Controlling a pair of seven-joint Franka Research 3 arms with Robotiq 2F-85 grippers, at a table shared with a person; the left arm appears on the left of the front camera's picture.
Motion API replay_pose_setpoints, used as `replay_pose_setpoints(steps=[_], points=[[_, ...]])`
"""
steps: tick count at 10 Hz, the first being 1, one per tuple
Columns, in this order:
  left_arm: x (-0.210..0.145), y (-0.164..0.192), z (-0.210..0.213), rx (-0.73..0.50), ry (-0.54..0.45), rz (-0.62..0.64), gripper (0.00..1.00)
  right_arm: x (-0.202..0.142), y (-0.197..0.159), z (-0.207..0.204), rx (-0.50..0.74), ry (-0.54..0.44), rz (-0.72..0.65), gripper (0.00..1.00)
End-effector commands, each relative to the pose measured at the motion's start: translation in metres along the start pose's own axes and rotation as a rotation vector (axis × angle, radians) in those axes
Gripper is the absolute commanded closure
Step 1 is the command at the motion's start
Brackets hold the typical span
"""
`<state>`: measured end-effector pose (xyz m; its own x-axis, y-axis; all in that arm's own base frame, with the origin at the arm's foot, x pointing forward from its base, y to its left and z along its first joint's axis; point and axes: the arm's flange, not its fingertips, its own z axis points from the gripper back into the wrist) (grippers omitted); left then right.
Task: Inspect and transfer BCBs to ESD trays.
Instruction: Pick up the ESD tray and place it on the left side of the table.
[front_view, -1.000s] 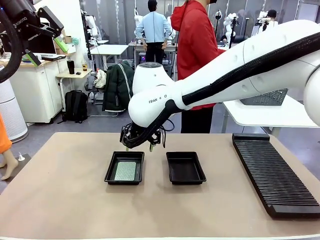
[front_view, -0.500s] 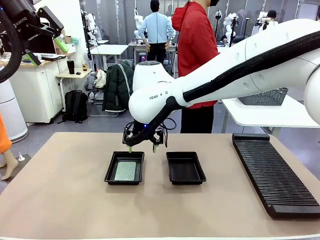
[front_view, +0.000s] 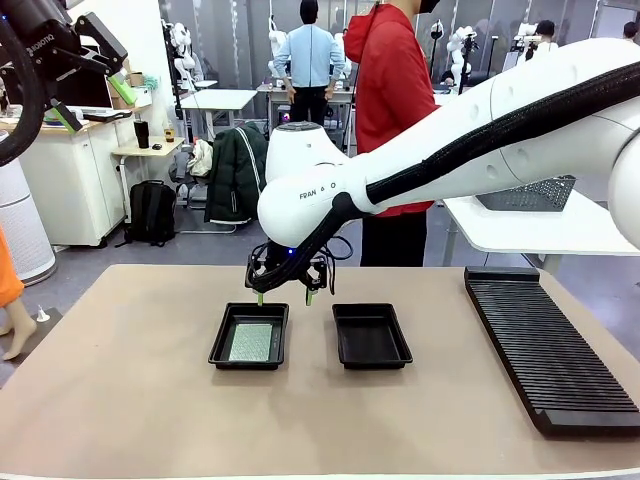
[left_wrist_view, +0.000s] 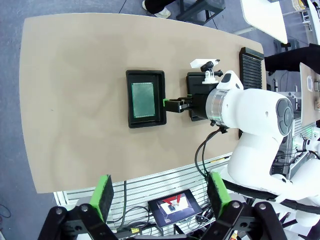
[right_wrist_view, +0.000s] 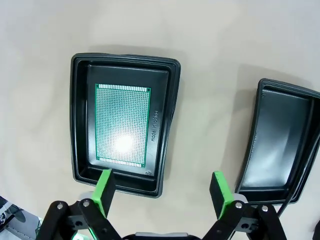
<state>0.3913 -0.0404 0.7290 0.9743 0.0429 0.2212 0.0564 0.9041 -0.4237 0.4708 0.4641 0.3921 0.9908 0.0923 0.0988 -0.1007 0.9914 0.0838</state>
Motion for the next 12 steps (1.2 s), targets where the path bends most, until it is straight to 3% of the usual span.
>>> replay_pose_setpoints(steps=[1, 10, 12], points=[[0.0, 0.002, 0.0, 0.001, 0.0, -0.005, 0.0, -0.001, 0.0, -0.001, 0.004, -0.012, -0.002, 0.0], [0.0, 0.0, 0.0, 0.0, 0.0, 0.0, 0.0, 0.0, 0.0, 0.0, 0.0, 0.0, 0.0, 0.0], [0.01, 0.013, -0.031, 0.032, 0.044, 0.035, 0.0, -0.001, -0.028, 0.009, 0.074, 0.051, -0.062, 0.0]])
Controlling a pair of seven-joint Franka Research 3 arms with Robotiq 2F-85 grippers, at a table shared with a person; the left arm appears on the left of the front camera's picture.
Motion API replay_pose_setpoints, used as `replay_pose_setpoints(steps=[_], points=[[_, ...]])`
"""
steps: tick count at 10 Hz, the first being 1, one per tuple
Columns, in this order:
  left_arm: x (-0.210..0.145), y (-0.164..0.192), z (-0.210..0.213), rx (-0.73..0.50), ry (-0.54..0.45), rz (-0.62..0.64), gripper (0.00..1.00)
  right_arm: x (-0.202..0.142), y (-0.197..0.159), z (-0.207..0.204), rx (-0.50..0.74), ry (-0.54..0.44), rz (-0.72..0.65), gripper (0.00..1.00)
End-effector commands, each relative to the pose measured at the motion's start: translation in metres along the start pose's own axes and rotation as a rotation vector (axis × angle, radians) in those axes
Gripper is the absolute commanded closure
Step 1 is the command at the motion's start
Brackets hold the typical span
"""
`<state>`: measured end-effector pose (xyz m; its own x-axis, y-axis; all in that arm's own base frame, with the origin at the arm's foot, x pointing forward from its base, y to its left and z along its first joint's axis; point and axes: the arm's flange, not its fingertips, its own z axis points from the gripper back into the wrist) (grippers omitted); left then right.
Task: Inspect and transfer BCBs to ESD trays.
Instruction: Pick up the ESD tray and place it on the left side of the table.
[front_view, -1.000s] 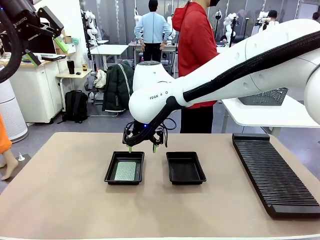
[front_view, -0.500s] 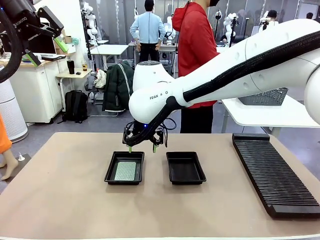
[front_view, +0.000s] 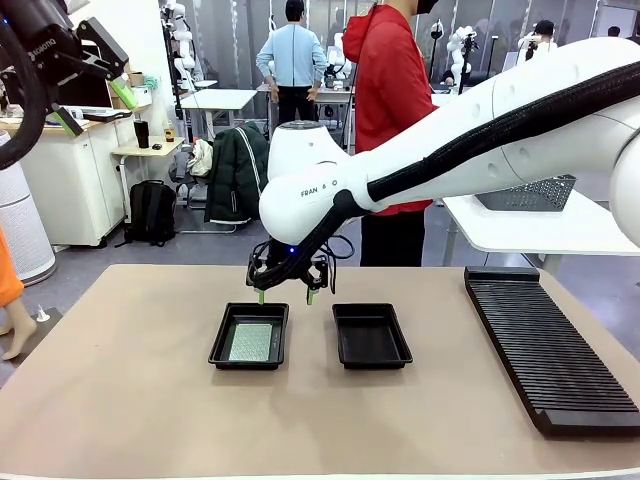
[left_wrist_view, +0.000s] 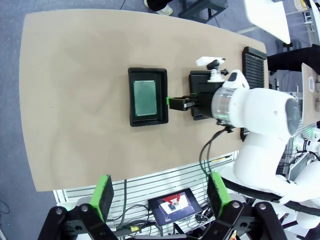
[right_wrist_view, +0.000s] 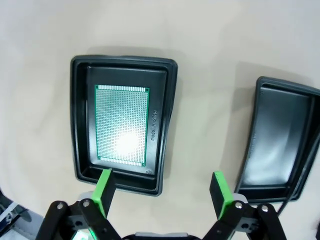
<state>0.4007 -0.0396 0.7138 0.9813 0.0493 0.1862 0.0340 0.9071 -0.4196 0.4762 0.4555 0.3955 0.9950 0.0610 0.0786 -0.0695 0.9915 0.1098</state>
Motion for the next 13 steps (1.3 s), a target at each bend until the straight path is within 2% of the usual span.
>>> replay_pose_setpoints(steps=[1, 5, 7, 13], points=[[0.008, 0.008, -0.03, 0.037, 0.032, 0.005, 0.0, -0.003, -0.034, 0.008, 0.116, 0.073, -0.053, 0.0], [0.017, 0.013, -0.086, 0.043, 0.081, -0.038, 0.0, -0.005, -0.08, 0.027, 0.296, 0.146, -0.119, 0.0], [0.023, 0.008, -0.121, 0.085, 0.1, -0.027, 0.0, -0.002, -0.102, 0.031, 0.404, 0.191, -0.134, 0.0], [0.039, -0.004, -0.205, 0.2, 0.173, -0.044, 0.0, 0.0, -0.161, 0.037, 0.638, 0.231, -0.162, 0.0]])
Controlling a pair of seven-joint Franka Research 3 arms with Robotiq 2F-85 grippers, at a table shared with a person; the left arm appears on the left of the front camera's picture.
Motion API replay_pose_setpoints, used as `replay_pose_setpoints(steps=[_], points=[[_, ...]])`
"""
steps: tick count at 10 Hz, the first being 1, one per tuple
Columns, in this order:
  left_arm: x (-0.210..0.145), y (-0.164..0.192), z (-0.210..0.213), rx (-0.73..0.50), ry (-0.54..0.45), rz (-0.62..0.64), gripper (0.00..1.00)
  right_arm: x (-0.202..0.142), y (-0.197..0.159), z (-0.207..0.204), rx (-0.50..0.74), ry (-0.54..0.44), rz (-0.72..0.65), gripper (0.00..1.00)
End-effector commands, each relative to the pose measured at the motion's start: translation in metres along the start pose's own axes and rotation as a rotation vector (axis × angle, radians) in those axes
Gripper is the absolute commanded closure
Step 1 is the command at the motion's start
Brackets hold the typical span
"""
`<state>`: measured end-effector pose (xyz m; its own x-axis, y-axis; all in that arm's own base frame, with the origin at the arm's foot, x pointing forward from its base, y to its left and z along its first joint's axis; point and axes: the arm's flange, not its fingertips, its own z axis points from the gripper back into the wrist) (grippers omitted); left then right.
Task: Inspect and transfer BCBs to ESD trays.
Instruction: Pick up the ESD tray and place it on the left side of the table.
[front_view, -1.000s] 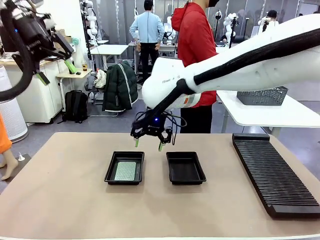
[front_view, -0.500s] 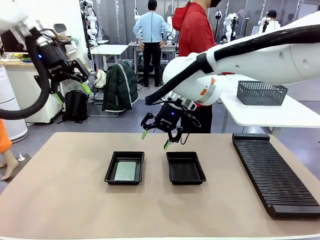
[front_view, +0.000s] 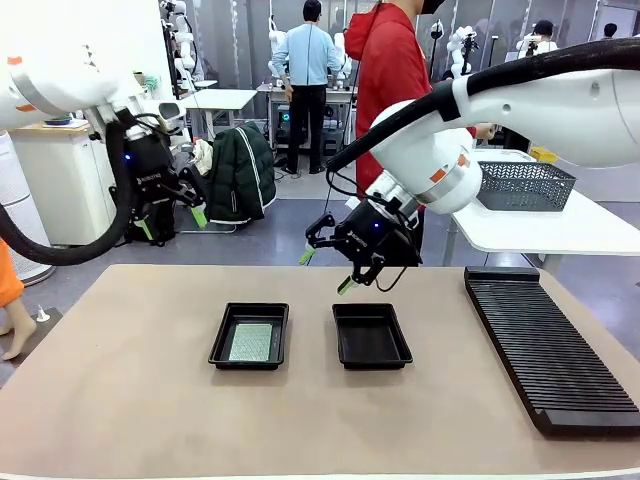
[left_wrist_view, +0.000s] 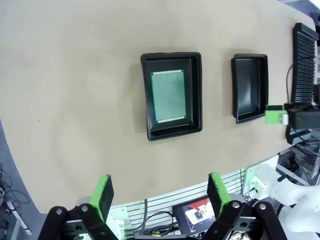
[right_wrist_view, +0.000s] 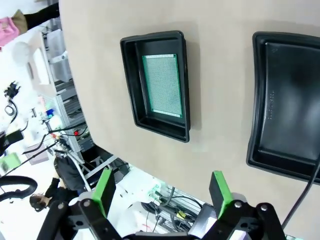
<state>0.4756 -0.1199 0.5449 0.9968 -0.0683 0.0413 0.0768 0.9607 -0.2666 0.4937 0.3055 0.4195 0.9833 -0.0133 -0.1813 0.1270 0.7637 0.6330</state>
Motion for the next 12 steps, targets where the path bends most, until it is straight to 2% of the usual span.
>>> replay_pose_setpoints(steps=[1, 8, 9, 12], points=[[0.007, -0.011, -0.019, 0.056, 0.001, 0.018, 0.0, -0.006, -0.023, 0.011, 0.077, 0.025, 0.02, 0.0], [0.027, -0.029, -0.102, 0.172, 0.059, -0.006, 0.0, 0.001, -0.061, 0.039, 0.215, -0.01, 0.069, 0.0], [0.029, -0.03, -0.115, 0.204, 0.068, -0.037, 0.0, 0.009, -0.048, 0.032, 0.159, -0.011, 0.036, 0.0], [0.032, -0.024, -0.147, 0.205, 0.076, -0.051, 0.0, 0.009, -0.048, 0.032, 0.159, -0.011, 0.036, 0.0]])
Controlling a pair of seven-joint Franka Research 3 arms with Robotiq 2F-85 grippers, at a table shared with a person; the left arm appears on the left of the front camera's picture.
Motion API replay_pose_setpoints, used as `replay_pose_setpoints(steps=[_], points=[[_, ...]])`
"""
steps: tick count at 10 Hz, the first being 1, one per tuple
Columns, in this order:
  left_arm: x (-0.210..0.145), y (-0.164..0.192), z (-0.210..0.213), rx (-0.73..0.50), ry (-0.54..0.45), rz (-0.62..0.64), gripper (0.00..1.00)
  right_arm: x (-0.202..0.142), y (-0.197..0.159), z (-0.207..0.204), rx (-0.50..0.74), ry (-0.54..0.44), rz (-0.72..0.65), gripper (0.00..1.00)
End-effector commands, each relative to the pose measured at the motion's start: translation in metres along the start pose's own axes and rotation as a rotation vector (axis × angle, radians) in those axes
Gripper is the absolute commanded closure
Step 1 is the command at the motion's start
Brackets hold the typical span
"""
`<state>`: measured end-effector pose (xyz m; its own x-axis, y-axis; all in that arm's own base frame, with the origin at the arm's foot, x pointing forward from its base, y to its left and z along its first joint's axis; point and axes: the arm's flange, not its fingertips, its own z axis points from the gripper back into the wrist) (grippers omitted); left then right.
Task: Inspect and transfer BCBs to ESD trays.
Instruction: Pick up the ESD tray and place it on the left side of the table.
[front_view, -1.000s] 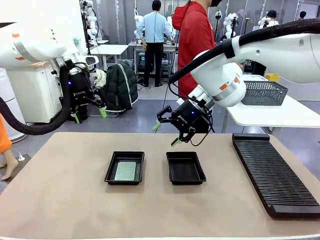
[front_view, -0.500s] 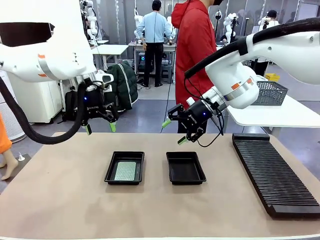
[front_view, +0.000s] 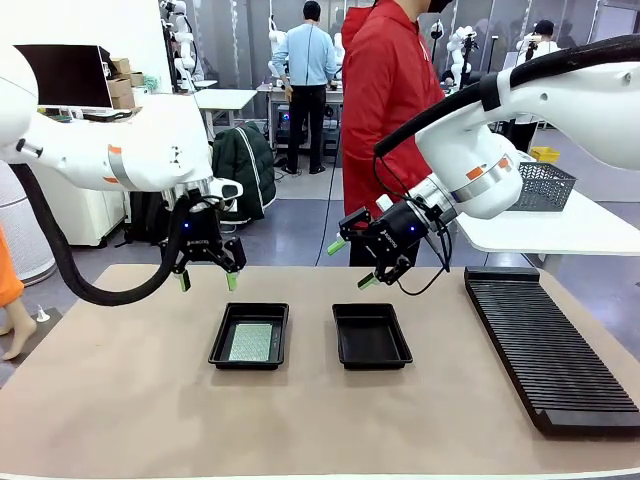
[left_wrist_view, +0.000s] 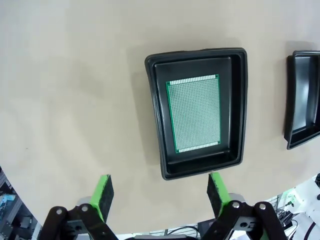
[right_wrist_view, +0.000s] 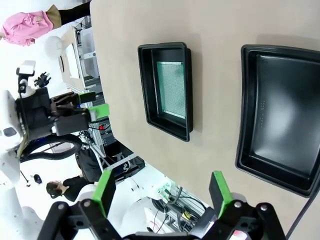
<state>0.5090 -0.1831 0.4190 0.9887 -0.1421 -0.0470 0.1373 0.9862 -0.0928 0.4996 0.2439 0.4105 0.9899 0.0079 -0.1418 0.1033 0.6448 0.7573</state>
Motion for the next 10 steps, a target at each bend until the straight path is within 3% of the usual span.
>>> replay_pose_setpoints(steps=[1, 10], points=[[0.004, 0.0, -0.02, 0.039, -0.01, 0.007, 0.0, 0.001, 0.003, -0.002, -0.009, 0.002, -0.007, 0.0], [0.023, 0.006, -0.109, 0.027, 0.029, 0.017, 0.0, 0.001, 0.003, -0.002, -0.009, 0.002, -0.007, 0.0]])
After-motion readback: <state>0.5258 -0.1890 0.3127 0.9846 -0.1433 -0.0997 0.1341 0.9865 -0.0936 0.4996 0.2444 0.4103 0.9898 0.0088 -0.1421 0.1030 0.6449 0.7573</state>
